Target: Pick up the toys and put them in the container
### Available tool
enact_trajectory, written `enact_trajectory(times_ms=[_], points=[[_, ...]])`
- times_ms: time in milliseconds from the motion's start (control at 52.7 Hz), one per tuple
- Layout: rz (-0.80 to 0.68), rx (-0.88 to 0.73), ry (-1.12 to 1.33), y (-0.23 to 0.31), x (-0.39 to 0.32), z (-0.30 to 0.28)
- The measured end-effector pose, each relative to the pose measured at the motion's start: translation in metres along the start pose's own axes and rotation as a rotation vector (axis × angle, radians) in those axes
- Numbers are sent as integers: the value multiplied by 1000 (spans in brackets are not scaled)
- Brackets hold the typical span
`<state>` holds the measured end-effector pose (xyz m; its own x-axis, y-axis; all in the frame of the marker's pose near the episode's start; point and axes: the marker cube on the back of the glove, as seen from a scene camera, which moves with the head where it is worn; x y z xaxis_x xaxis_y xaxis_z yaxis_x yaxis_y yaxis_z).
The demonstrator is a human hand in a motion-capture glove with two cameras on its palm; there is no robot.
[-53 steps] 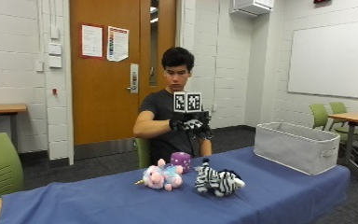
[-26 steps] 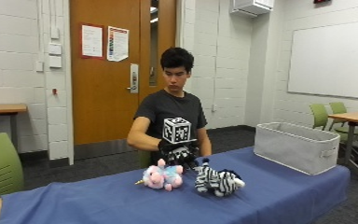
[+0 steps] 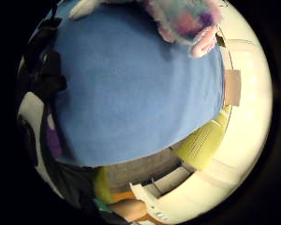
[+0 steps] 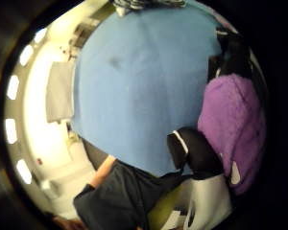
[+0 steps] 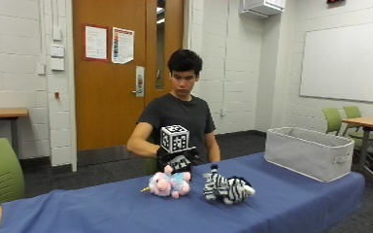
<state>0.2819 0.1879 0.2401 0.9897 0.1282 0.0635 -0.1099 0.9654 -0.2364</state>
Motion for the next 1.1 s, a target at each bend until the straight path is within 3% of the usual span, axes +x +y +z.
enact_trajectory(times_ms=[265, 702, 1100], points=[[-9, 182, 74, 3, -5, -16], [-134, 136, 24, -54, -63, -67], [-246, 312, 73, -132, -215, -219]])
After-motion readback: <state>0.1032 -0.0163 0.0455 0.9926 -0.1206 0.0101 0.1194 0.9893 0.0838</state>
